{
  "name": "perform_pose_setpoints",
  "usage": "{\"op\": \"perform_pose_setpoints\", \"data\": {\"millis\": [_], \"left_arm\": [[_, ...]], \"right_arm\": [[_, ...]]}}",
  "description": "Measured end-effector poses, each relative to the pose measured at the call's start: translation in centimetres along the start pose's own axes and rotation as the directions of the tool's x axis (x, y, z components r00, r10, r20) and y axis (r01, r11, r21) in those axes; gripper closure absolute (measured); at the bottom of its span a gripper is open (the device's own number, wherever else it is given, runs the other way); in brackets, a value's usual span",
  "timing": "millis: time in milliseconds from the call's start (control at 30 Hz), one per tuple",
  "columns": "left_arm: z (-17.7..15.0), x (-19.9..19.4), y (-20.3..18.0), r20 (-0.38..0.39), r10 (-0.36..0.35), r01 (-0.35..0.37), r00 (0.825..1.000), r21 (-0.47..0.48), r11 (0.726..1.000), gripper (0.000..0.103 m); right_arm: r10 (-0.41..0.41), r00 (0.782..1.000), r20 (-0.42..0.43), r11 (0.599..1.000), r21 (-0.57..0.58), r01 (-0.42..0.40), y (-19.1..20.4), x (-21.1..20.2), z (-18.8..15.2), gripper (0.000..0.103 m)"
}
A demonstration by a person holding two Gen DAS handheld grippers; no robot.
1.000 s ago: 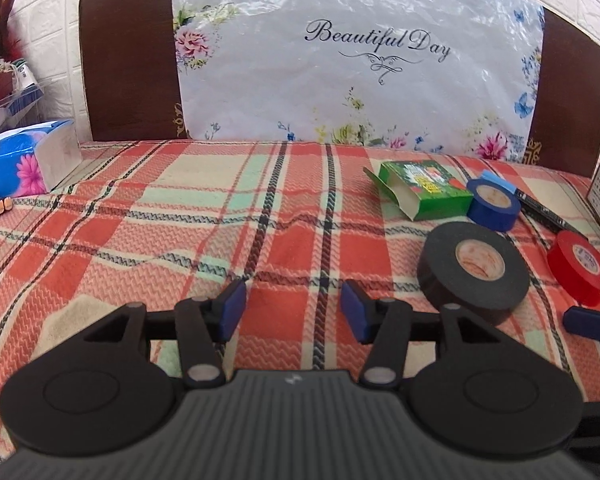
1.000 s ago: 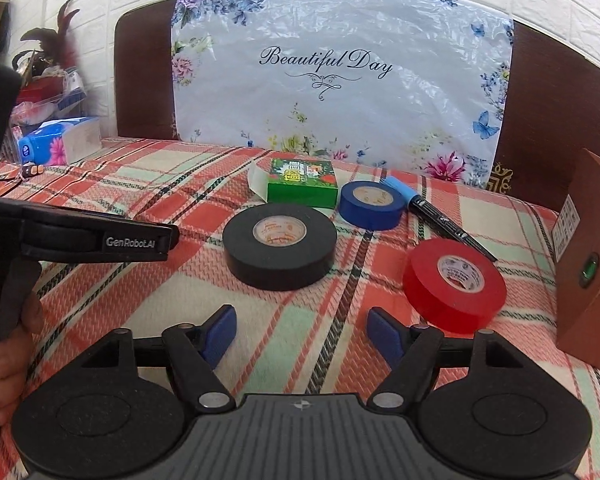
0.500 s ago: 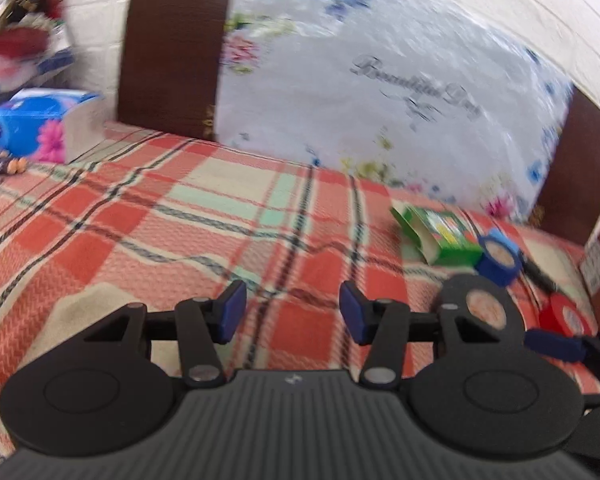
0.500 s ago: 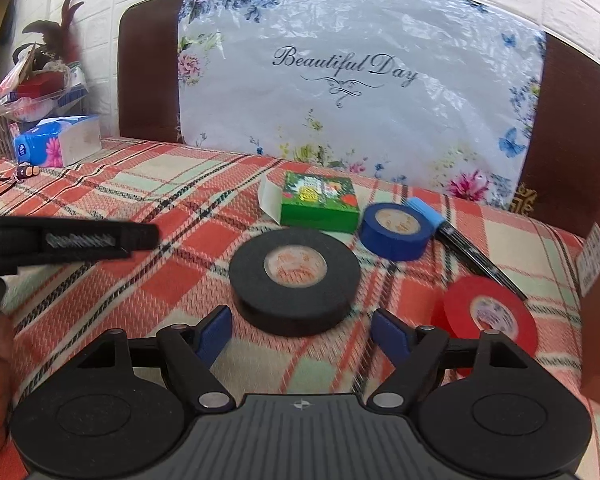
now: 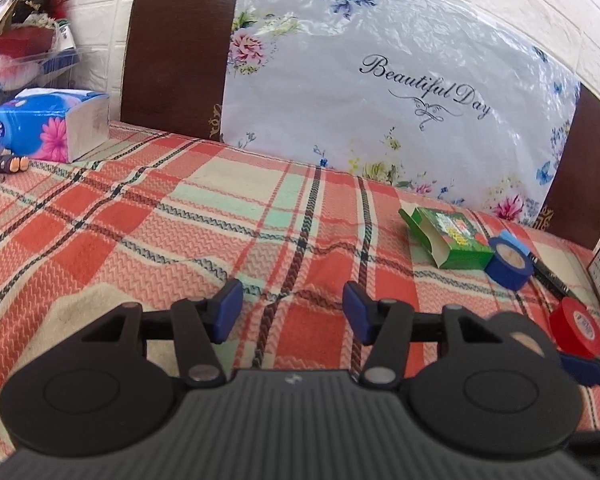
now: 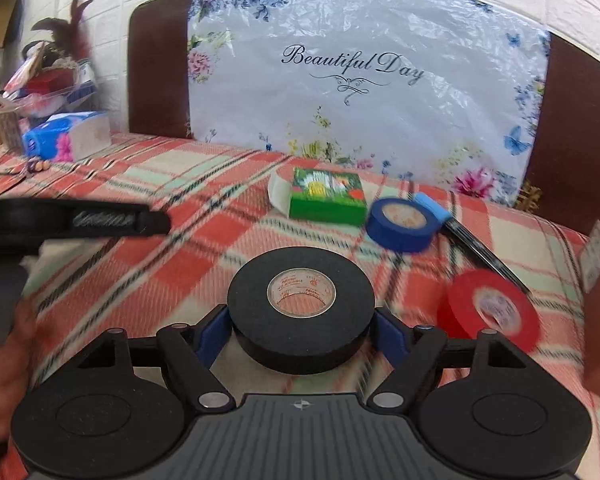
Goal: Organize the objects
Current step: 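Move the left gripper back to the table toward the black tape roll, then grasp the black electrical tape roll by its rim with the left gripper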
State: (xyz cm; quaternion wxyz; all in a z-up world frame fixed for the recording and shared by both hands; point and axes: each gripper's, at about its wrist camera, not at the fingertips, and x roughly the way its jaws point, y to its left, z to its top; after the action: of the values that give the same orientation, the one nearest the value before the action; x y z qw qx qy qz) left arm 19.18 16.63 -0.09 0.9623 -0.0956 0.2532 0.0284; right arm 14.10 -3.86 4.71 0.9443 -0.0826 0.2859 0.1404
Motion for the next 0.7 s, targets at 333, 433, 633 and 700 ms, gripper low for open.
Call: {"op": "perform_pose_setpoints", "data": {"millis": [333,433,633,700], "left_arm": [[-1.4,-1.9,-3.9,-0.052,0.113,-0.1,0.992,0.208,0.973,0.037],[-3.1,-5.0,-6.8,-0.113,0.025,-0.004,0.993,0.183,0.983,0.039],[-6.2,-10.2,-18.0,-0.287,-0.292,0.355,0.912,0.2,0.913,0.039],[-6.6,-11.0,-20.9,-0.331,-0.307,0.393,0.892,0.236,0.889,0.039]], "right_arm": [[-0.12,0.993,-0.022,0.982,0.143,0.122,-8.7,-10.7,-8.0,0.029],[-0.176,0.984,-0.027,0.961,0.211,0.178,-10.8,-13.5,-10.3,0.029],[-0.201,0.979,-0.013,0.95,0.242,0.198,-11.5,-14.9,-11.8,0.029],[-0.198,0.98,-0.005,0.956,0.22,0.195,-11.5,-15.0,-12.0,0.029]]}}
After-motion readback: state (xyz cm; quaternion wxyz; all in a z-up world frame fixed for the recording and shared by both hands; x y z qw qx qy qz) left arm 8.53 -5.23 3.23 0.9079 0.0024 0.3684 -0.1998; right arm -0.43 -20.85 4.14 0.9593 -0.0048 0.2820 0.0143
